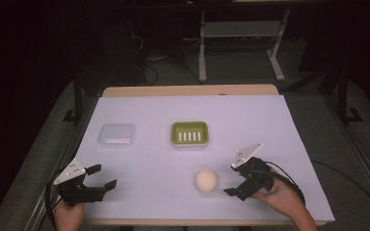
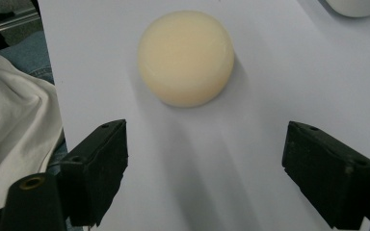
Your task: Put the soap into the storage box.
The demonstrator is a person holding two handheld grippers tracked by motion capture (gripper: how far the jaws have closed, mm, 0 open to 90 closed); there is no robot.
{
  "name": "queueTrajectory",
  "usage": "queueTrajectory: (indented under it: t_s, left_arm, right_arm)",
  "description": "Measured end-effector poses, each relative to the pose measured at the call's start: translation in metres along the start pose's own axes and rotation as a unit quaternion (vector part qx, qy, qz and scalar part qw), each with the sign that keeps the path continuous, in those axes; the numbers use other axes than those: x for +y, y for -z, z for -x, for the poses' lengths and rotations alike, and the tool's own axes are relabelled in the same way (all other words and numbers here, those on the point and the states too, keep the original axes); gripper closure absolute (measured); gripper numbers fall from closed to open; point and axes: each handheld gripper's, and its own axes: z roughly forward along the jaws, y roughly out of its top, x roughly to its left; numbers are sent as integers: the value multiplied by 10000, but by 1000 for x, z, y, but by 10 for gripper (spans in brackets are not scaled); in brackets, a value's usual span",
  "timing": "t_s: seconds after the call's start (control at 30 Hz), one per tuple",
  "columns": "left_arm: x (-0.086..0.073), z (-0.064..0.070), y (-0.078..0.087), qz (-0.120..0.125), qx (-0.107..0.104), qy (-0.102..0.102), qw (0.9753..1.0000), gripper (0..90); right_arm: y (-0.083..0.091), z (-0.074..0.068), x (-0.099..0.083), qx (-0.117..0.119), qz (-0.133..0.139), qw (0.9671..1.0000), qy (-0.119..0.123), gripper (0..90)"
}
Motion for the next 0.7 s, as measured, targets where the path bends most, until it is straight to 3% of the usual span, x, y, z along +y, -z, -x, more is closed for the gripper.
queueTrajectory:
  t_s: [0.37, 0.47, 0.7]
  left_arm:
    - [1, 0, -1, 4, -36, -110, 9999, 130]
    - [1, 0, -1, 4, -39, -100, 9999, 130]
    - [1, 1, -1, -27, -48, -160, 9999, 130]
  right_arm:
    - [-12, -2, 17, 77, -51, 9995, 291, 156]
    - [-14, -3, 21, 101, -97, 9996, 227, 150]
    - [-18, -3, 30, 95, -141, 9992, 358, 149]
